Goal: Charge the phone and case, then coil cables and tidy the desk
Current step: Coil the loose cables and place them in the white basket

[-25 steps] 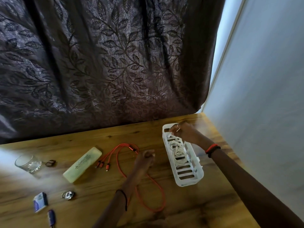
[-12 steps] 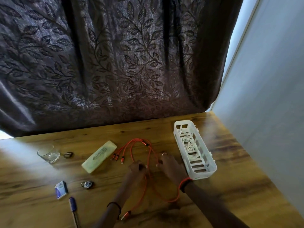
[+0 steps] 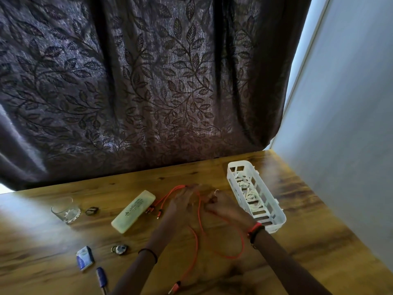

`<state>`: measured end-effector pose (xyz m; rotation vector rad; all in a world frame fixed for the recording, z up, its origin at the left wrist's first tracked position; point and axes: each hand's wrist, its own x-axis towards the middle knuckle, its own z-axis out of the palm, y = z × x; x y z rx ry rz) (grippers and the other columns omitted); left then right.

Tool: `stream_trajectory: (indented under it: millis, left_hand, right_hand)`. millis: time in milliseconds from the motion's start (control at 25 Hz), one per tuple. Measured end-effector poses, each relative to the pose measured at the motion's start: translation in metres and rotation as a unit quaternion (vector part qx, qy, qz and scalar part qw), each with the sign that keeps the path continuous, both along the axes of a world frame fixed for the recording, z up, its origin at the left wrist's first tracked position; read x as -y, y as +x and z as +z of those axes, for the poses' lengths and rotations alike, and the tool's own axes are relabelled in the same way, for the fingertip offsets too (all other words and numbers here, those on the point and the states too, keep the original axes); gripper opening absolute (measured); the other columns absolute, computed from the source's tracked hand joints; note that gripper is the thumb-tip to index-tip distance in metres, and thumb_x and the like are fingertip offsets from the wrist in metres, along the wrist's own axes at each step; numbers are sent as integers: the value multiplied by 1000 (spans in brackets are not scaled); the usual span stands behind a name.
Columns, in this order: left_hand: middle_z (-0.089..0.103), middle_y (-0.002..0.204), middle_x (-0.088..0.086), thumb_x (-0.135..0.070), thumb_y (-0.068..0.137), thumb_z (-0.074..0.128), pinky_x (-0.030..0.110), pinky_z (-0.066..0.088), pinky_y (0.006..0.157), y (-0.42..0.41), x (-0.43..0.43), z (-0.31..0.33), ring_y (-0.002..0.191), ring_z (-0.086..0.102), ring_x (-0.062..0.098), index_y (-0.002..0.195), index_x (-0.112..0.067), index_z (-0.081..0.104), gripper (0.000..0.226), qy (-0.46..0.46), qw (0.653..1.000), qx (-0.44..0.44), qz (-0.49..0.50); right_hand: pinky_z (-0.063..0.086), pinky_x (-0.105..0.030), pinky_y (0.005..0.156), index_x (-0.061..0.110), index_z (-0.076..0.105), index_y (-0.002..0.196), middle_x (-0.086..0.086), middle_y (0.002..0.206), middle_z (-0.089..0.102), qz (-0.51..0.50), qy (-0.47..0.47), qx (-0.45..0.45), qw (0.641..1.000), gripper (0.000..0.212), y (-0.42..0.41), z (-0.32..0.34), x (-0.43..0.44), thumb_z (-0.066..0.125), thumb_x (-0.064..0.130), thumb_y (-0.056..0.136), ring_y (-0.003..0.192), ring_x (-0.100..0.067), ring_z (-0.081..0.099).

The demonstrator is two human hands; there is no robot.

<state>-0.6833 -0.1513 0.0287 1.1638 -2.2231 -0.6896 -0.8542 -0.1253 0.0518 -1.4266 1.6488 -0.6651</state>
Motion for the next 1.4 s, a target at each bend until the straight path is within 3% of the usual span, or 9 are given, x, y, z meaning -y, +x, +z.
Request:
stream_trajectory:
  millis: [120, 240, 360, 560, 720, 800, 880, 1160, 1400]
  left_hand:
    - [51, 136, -2, -11, 86, 59, 32, 38, 105, 3, 27, 17, 122, 48, 13, 136, -19, 48, 52, -52, 997, 29, -40]
    - [68, 107, -4, -35, 90, 52, 30, 50, 84, 7, 51, 36, 93, 64, 9, 113, -20, 64, 29, -1, 999, 45, -29]
    - [64, 78, -16, -31, 87, 65, 10, 42, 66, 5, 63, 50, 66, 56, -13, 95, -20, 69, 14, 110, 993, -33, -7]
    - [53, 53, -11, -37, 82, 68, 20, 40, 57, 13, 60, 57, 51, 48, 4, 74, -25, 72, 14, 286, 935, -209, -16]
    - [44, 52, -12, -30, 93, 54, 13, 39, 51, 24, 50, 74, 48, 42, 1, 84, -14, 73, 26, 295, 918, -265, 27]
    - [43, 50, -10, -31, 93, 53, 14, 37, 46, 26, 46, 90, 43, 41, 2, 80, -12, 71, 30, 265, 931, -249, 43]
    - [42, 46, -9, -34, 95, 49, 15, 34, 41, 24, 41, 109, 39, 38, 3, 73, -11, 65, 36, 232, 945, -228, 46]
    - [37, 44, -11, -30, 100, 37, 13, 29, 40, 22, 20, 153, 36, 33, 0, 74, -14, 60, 38, 148, 973, -176, -14]
    - [46, 55, -10, -31, 97, 44, 16, 33, 51, 36, 13, 158, 50, 42, 0, 70, -27, 57, 31, 70, 989, -124, 27]
  right_hand:
    - [47, -12, 58, 12, 61, 99, 3, 81, 70, 58, -19, 90, 994, 15, -5, 40, -4, 62, 5, 85, 66, 1, 65]
    - [51, -16, 68, 20, 61, 105, 6, 83, 73, 90, -69, 83, 990, 20, -17, 78, -3, 61, 10, 88, 77, -5, 67]
    - [53, -26, 76, 21, 61, 106, -5, 86, 73, 48, -138, 76, 986, 23, -33, 103, 0, 60, 7, 88, 82, -17, 67]
    - [51, -23, 68, 14, 61, 110, -9, 81, 72, -45, -215, 167, 961, 27, -50, 114, -1, 59, 1, 87, 71, -15, 62]
    - [49, -29, 77, 35, 62, 98, 8, 79, 71, -58, -234, 7, 971, 30, -53, 94, 15, 60, 7, 87, 79, -5, 65]
    - [42, -25, 89, 35, 61, 110, 7, 103, 68, -39, -272, -117, 954, 25, -43, 82, 19, 59, 24, 87, 100, -5, 61]
    - [34, -27, 100, 25, 53, 130, -1, 126, 58, 23, -330, -213, 919, 46, -24, 78, 21, 54, 35, 85, 118, -16, 49]
    - [43, -17, 74, 13, 67, 110, -7, 88, 73, 77, -503, -247, 825, 33, 15, 114, 28, 48, 20, 85, 78, -17, 67]
    - [42, -10, 79, 24, 62, 121, 5, 102, 69, 189, -289, -152, 926, 42, 19, 158, 24, 71, 22, 81, 89, -1, 60]
